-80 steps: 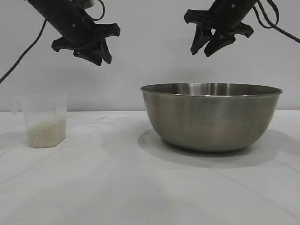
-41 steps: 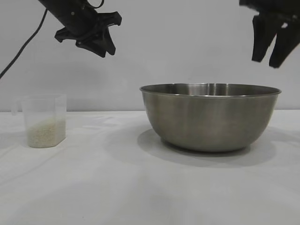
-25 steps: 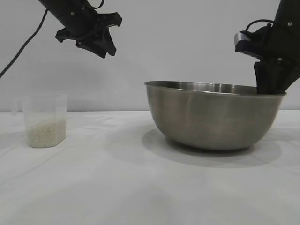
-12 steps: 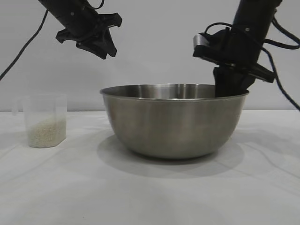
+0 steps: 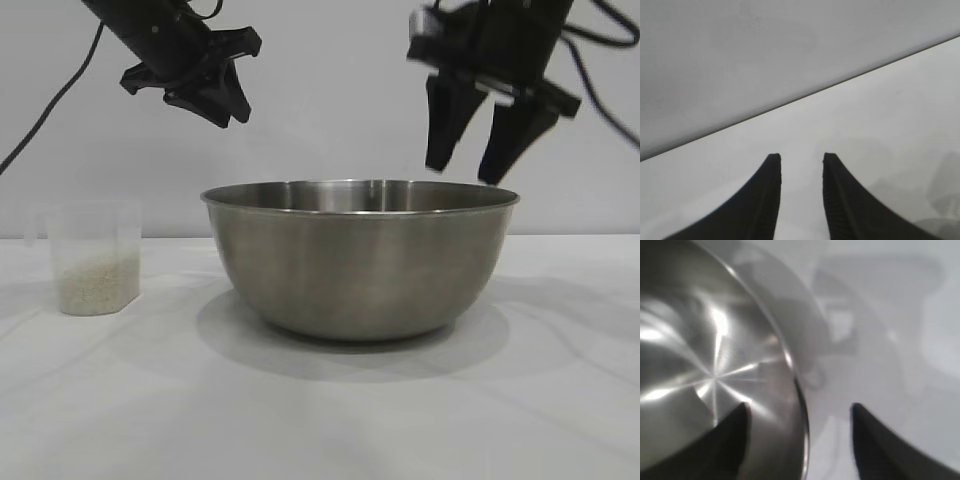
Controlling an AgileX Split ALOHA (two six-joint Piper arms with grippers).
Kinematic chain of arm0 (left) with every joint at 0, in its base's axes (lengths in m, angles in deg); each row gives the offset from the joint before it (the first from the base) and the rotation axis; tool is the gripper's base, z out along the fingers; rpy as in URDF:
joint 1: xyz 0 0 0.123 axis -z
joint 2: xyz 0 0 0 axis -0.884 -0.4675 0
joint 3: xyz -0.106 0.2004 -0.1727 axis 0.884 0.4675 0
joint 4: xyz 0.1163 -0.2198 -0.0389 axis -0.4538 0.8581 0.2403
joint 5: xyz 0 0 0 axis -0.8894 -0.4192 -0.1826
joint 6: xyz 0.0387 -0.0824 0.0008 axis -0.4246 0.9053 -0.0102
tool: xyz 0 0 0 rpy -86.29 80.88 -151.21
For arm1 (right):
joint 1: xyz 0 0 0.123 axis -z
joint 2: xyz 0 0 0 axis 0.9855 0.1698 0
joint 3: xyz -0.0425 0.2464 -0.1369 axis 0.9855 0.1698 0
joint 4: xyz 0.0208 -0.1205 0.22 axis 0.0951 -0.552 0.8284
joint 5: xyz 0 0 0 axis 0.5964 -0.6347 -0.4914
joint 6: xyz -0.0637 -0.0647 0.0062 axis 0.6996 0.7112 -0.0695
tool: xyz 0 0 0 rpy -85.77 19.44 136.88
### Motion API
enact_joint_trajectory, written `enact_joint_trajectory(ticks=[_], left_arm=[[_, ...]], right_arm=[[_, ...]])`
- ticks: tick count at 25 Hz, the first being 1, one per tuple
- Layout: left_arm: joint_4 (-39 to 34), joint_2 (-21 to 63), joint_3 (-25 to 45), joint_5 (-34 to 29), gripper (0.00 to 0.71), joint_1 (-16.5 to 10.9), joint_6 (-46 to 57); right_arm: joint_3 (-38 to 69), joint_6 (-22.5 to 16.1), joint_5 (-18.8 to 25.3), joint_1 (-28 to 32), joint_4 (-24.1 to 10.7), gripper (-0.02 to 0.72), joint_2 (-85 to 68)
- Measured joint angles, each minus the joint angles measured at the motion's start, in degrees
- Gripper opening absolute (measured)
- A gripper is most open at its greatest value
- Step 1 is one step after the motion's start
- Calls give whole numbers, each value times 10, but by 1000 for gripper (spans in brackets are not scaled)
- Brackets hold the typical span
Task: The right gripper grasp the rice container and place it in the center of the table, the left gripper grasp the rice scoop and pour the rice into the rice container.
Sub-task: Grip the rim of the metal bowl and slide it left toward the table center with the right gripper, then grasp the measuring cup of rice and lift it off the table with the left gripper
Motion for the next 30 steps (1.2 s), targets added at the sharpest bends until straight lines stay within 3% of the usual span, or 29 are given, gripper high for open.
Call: enact_joint_trajectory(ticks=[3,6,11,12,13,15,19,24,30], left_arm=[[0,8,0,0,162,0,0],[0,13,0,0,162,0,0],[0,15,0,0,162,0,0],[0,15,0,0,162,0,1],[0,16,0,0,162,0,4],[0,19,0,-2,162,0,8],[0,19,0,-11,162,0,9],[-2,19,0,-24,162,0,10],[-26,25,0,-27,162,0,10]], right_arm=[[30,0,-42,0,-1,405,-43],[130,9,-135,0,-5,405,-95],[384,61,-408,0,-6,405,-222],[384,61,-408,0,-6,405,-222],[454,77,-498,1,-6,405,-265],[492,83,-541,10,-5,405,-295],[509,86,-540,60,-5,405,-327],[510,88,-485,134,11,405,-385],[510,92,-396,139,13,405,-525]])
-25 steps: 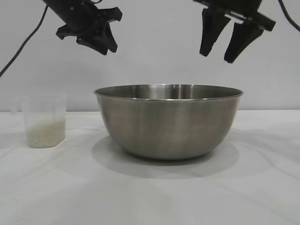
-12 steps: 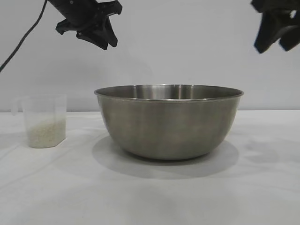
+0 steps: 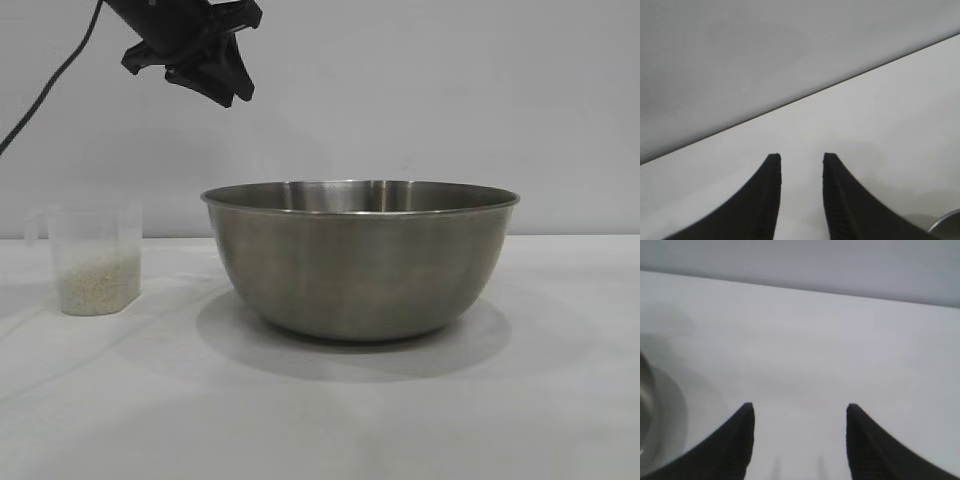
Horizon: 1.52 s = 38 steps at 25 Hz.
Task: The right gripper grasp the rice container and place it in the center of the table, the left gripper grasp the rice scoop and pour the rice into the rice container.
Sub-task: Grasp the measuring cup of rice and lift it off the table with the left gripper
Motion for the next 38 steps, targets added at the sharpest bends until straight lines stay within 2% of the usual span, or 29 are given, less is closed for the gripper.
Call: enact_joint_trajectory(ticks=[4,6,8,9,10,11,13,16,18,23,28,31,38], left_arm=[[-16,6,0,0,162,0,0],[-18,7,0,0,162,0,0],[-18,7,0,0,162,0,0],[-18,7,0,-1,162,0,1],[-18,7,0,-1,162,0,1],[-18,7,0,-1,162,0,1],[-18,7,0,-1,162,0,2],[-18,7,0,-2,162,0,4],[-18,7,0,-3,162,0,4],[-19,7,0,-4,162,0,4],[-19,7,0,-5,162,0,4],[-19,7,0,-5,162,0,4],[-22,7,0,-7,162,0,9]], right_arm=[[24,-3,61,0,12,405,-90],[56,-18,86,0,17,405,-128],[94,-26,120,1,20,337,-169],[106,-27,141,1,21,349,-191],[117,-30,162,1,21,294,-211],[123,-31,183,1,21,274,-240],[127,-43,222,2,19,288,-284],[127,-93,289,10,-20,288,-342],[128,-100,330,13,-43,288,-380],[128,-108,406,30,-61,288,-474],[128,-108,435,41,-82,288,-528],[136,-109,436,45,-96,288,-556],[153,-109,439,52,-97,288,-590]])
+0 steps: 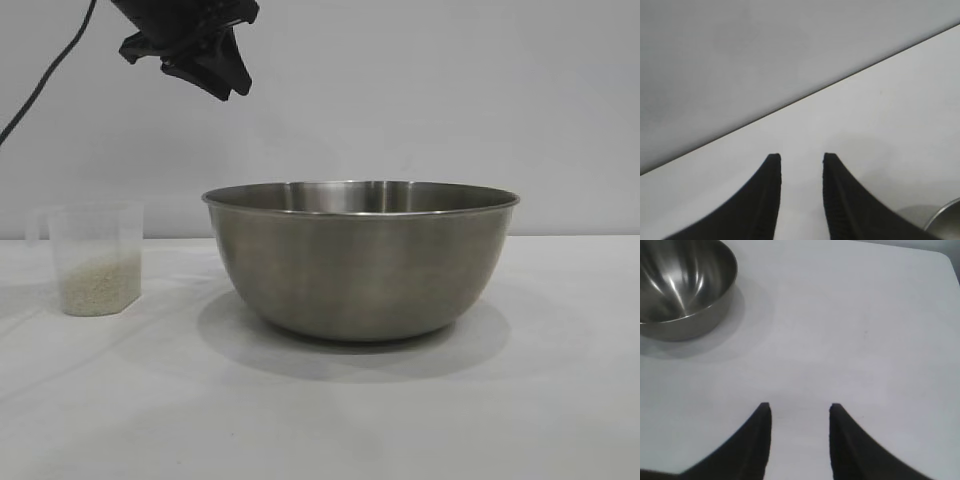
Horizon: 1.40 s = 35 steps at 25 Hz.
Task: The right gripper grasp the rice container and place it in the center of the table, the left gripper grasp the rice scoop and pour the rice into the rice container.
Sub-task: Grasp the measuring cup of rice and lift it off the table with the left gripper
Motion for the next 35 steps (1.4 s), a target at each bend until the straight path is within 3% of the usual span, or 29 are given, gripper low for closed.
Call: enact_joint_trajectory(ticks=[7,18,20,35], left_arm=[[-24,7,0,-7,162,0,6],[-134,70,0,-73,162,0,66],[-134,76,0,-71,162,-4,97],[-139,81,0,-51,162,-14,121]], right_arm=[[0,0,0,0,0,288,-1],[0,0,0,0,0,288,-1],[0,0,0,0,0,230,-1],[0,0,0,0,0,235,-1]])
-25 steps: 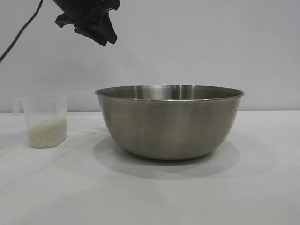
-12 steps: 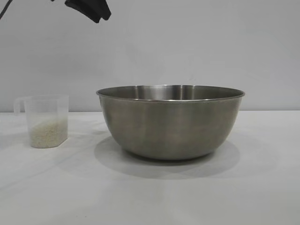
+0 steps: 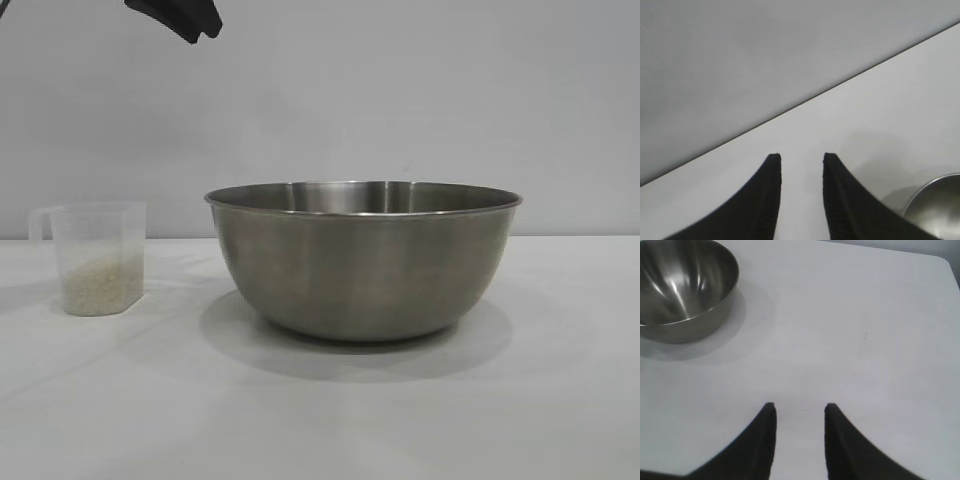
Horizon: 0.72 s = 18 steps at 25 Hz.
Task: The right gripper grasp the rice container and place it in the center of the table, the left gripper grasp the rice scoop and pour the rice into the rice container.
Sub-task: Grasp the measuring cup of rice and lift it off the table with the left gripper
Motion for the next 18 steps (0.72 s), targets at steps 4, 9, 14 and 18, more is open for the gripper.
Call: enact_joint_trajectory(ticks=[4,9,14,18], left_arm=[[19,0,0,5,162,0,1],[8,8,0,5,162,0,13],[-337,24,0,16,162,16,343],[-442,48,62,106,162,37,477]], right_arm=[[0,0,0,0,0,235,0],[0,0,0,0,0,235,0],[0,0,0,0,0,235,0],[1,0,0,0,0,235,0]])
